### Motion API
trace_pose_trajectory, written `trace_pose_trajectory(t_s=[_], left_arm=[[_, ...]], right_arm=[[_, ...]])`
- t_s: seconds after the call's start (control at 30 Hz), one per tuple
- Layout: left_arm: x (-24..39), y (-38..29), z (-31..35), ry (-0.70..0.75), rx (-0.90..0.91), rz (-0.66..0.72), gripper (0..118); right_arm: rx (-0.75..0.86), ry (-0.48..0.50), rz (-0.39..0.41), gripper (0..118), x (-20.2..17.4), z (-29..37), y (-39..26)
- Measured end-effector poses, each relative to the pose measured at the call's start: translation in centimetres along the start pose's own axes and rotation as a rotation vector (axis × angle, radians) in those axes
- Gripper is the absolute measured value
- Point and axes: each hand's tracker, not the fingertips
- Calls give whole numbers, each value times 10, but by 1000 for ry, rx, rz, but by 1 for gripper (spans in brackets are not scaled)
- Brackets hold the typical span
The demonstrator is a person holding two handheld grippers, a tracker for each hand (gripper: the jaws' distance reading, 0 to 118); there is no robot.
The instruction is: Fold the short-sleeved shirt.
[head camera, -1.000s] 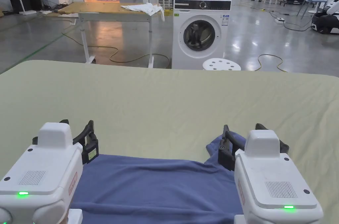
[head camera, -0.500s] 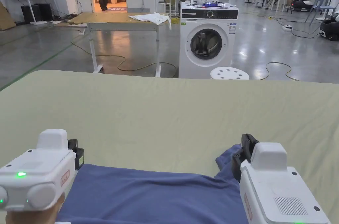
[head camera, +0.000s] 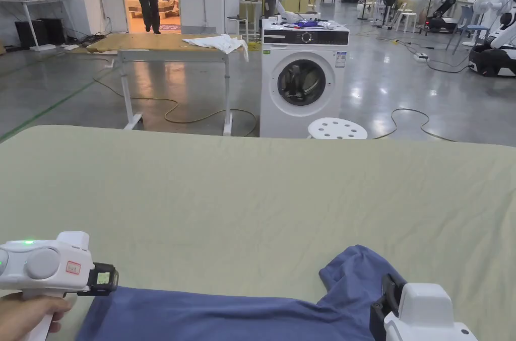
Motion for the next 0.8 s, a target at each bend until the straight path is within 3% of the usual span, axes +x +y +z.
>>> trace_pose_trajectory(t_s=[0.2,0.3,0.37,0.47,0.53,0.57,0.63,0.67,0.77,0.8], left_arm=[[11,-7,-27,24,-103,-43,61],[25,-20,-27,71,-47,-97,56],[16,-19,-38,72,-47,-87,45],[10,-13,-37,47,-35,-63,3],[9,-11,-38,26,-37,-63,1],[9,-11,-38,27,-38,-64,1],[10,-15,-33,22,-22,-61,0],[8,-16,-29,15,-3,-45,0],[13,-24,-9,-4,44,-44,0],[13,-25,-5,-5,58,-53,0]], right_arm=[[-59,-35,-8,1,18,-8,-11],[-96,-44,-2,1,25,-15,-14],[-152,-57,25,1,30,-23,-15],[-198,-69,19,2,43,-37,-13],[-245,-85,5,5,55,-49,-8],[-268,-86,-6,10,61,-57,-6],[-327,-60,-25,45,74,-76,-1],[-370,-50,-26,45,83,-88,0],[-498,-4,7,68,97,-128,4],[-516,4,9,69,100,-138,4]])
